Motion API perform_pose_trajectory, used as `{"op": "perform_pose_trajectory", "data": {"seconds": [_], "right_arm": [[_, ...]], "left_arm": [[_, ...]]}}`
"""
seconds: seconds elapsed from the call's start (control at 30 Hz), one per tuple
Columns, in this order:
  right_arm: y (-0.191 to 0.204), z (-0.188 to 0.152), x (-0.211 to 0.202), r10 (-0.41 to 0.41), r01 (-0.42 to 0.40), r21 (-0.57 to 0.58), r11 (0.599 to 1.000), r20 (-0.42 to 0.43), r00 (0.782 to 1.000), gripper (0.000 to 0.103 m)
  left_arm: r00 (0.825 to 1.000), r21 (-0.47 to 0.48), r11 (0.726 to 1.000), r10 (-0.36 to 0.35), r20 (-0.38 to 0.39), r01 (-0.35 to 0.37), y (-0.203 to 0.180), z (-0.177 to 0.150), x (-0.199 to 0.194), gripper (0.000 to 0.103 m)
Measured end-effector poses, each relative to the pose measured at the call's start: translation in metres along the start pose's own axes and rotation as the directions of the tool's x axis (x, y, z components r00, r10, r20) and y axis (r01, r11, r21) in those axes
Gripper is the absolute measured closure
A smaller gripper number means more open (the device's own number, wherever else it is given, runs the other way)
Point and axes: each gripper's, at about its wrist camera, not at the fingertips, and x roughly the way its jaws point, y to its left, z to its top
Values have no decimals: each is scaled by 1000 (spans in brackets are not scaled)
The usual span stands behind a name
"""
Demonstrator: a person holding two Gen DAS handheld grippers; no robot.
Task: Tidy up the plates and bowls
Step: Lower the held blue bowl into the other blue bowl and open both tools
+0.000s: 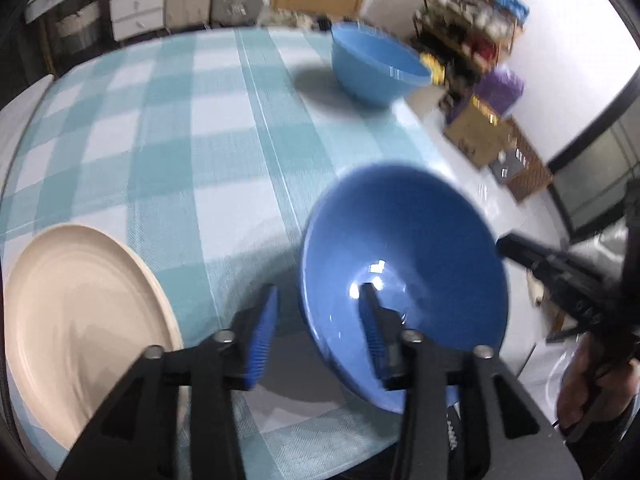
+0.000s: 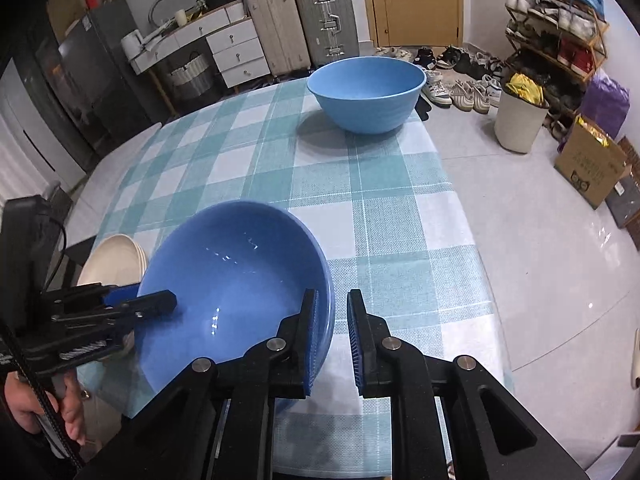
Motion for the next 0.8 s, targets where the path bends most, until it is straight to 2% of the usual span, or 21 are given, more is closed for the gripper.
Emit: {"op": "perform_pose_trajectory", "data": {"seconds": [0.07,0.13,0.2,0.23,0.3,0.4,0.43,0.47,0.5,0.6,0.63,0.7,0.73,0.8], "right_arm": [[0,-1,-6,24,-24,16,1000,33,999,83],[4,-1,-17,33,-34,7,999,91,995,57],[12,-4,-32,14,-11,-14,1000,183,983,40],[14,-5,-37,12,-8,-21,1000,207,978,35],[23,-8,-48,34,-21,-49,999,269,962,32],[35,-16,-60,50,-23,-80,996,348,936,19],[38,-18,-63,54,-22,-89,996,368,928,16],[42,-21,-64,58,-21,-99,995,386,921,15],[46,-25,-65,62,-20,-109,994,404,913,15],[51,-31,-65,70,-17,-123,992,435,898,15],[50,-34,-65,72,-20,-122,992,440,895,11],[46,-36,-57,94,-55,-102,993,431,898,4],[44,-37,-53,108,-75,-95,993,420,901,3],[37,-37,-42,139,-122,-69,990,386,912,3]], "left_arm": [[999,-23,1000,7,47,-6,3,1,-11,54],[996,-39,999,12,89,-9,4,0,-20,54],[990,-33,999,47,135,-43,1,-4,-28,49],[987,-32,998,66,147,-62,0,-5,-30,47],[978,-31,995,103,184,-99,-4,-10,-35,46],[970,-18,994,112,216,-111,-7,-15,-38,44],[968,-10,994,109,227,-110,-9,-16,-38,40],[964,-7,992,121,237,-123,-10,-18,-40,24],[953,-9,988,151,264,-154,-12,-21,-42,12],[908,14,976,199,368,-220,-18,-30,-51,9],[900,26,970,214,381,-242,-20,-31,-51,9],[875,61,959,225,428,-277,-25,-32,-50,4],[868,69,953,239,435,-296,-27,-31,-49,3],[833,72,929,288,473,-362,-33,-29,-47,0]]}}
